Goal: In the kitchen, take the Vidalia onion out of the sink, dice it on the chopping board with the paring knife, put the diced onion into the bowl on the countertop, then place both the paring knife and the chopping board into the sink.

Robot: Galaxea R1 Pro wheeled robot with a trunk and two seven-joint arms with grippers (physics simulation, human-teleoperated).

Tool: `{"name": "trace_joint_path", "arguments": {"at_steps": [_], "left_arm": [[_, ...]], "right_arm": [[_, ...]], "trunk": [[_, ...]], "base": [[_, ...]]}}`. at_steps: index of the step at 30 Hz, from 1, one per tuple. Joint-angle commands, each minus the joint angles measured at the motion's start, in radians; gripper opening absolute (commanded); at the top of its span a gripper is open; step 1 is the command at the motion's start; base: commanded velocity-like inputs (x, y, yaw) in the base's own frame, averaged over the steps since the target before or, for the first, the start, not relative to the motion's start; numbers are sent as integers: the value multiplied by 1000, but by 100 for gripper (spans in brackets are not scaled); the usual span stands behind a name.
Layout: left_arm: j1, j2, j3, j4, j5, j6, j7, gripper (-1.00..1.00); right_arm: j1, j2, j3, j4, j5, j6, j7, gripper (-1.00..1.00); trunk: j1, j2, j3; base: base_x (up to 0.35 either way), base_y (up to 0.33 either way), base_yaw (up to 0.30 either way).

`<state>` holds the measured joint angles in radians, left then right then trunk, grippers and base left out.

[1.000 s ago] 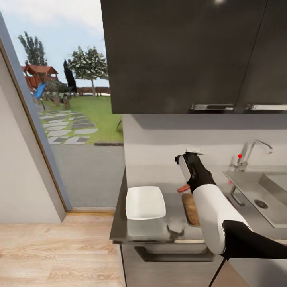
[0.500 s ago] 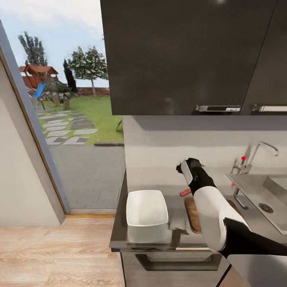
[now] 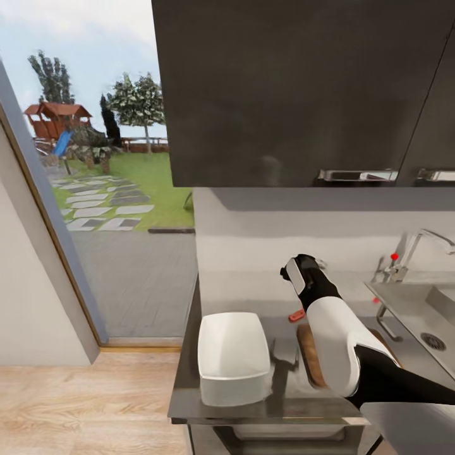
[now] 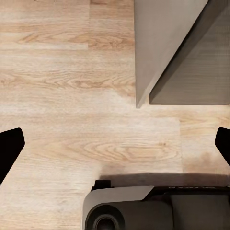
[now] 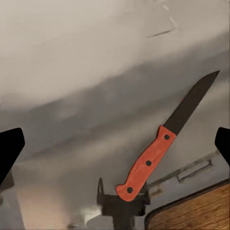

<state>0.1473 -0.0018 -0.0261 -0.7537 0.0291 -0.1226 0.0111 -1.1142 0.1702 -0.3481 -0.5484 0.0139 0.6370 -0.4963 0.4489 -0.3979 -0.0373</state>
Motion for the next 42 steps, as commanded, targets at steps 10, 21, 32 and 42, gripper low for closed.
{"name": "trace_joint_path", "arguments": {"at_steps": [10, 21, 32, 42], "left_arm": [[0, 0, -2, 5, 3, -2, 1, 100], [0, 0, -2, 10, 2, -2, 1, 100], [0, -1, -2, 15, 1, -2, 1, 100], [0, -1, -2, 19, 0, -2, 1, 100]], "right_arm": [[-1, -10, -30, 15, 1, 4, -23, 100], [0, -14, -58, 32, 2, 3, -33, 100], [1, -34, -58, 77, 1, -3, -31, 100], [1, -37, -58, 81, 1, -3, -31, 100]], "trunk": [[1, -2, -12], [1, -2, -29], [1, -2, -46], [1, -2, -62]], "base": [[73, 0, 0], [2, 0, 0], [0, 0, 0], [67, -91, 0]]}}
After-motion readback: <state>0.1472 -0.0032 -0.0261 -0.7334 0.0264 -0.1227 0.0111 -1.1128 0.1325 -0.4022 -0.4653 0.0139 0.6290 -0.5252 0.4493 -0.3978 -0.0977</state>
